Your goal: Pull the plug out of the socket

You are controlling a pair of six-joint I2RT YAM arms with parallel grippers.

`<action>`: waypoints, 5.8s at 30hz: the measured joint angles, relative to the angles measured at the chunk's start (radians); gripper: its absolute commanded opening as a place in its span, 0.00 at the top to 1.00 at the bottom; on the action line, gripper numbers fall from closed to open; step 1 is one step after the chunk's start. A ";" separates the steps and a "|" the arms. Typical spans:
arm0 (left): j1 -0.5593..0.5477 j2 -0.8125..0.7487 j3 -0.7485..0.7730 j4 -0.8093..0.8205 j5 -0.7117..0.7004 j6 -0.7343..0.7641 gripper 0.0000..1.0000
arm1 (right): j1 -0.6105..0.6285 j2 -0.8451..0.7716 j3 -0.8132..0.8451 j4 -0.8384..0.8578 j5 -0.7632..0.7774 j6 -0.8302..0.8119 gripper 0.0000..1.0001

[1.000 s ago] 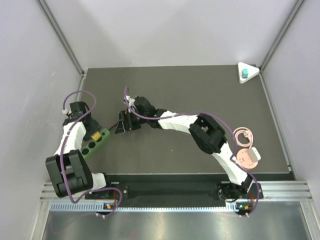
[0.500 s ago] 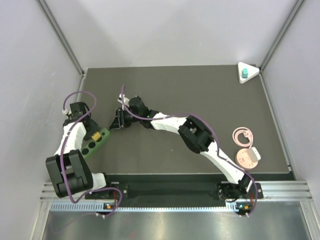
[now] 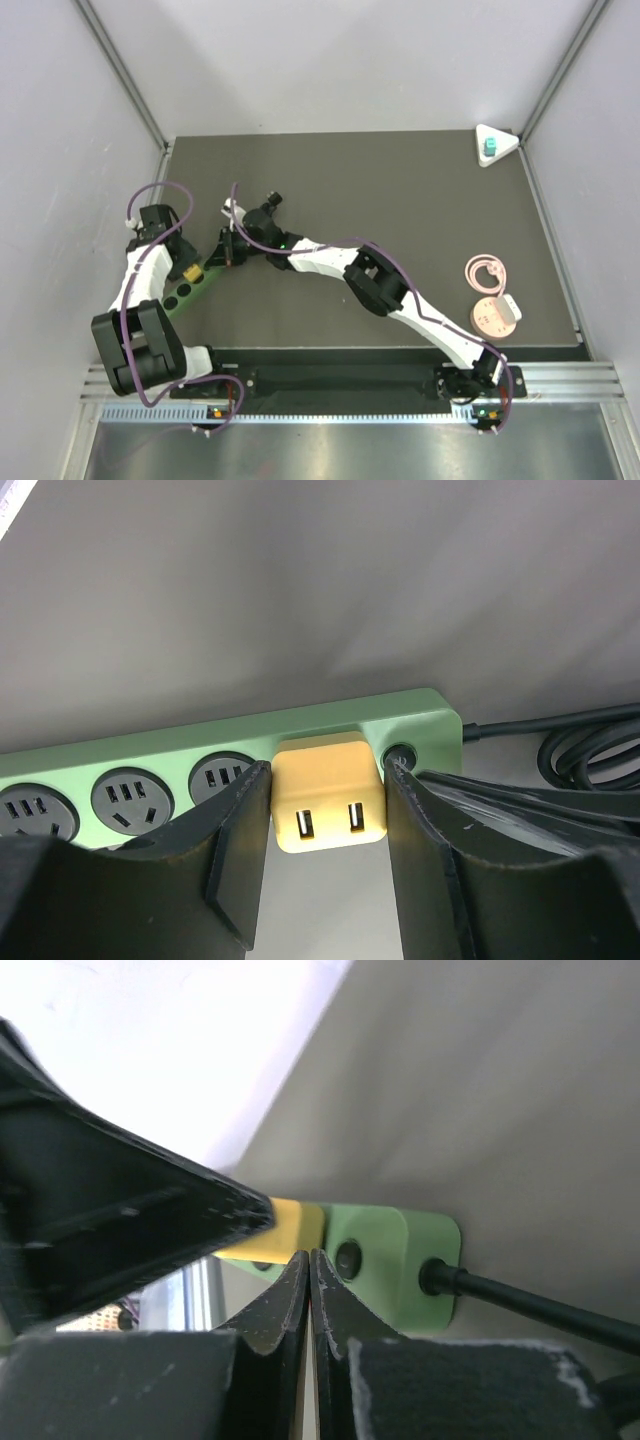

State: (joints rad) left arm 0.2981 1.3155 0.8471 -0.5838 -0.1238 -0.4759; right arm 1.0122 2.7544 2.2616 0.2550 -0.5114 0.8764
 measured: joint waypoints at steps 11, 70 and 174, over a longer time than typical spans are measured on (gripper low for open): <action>0.000 -0.003 0.000 -0.007 0.014 0.008 1.00 | 0.011 0.017 -0.002 -0.002 0.024 0.018 1.00; 0.017 -0.027 0.040 -0.098 0.094 0.018 1.00 | 0.027 0.068 0.146 -0.200 0.106 -0.012 1.00; 0.020 0.032 0.136 -0.165 0.154 0.005 0.32 | 0.045 0.039 0.057 -0.116 0.256 -0.084 1.00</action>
State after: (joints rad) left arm 0.3180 1.3479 0.9833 -0.7490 0.0299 -0.4713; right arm 1.0576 2.7934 2.3184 0.1394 -0.2554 0.7925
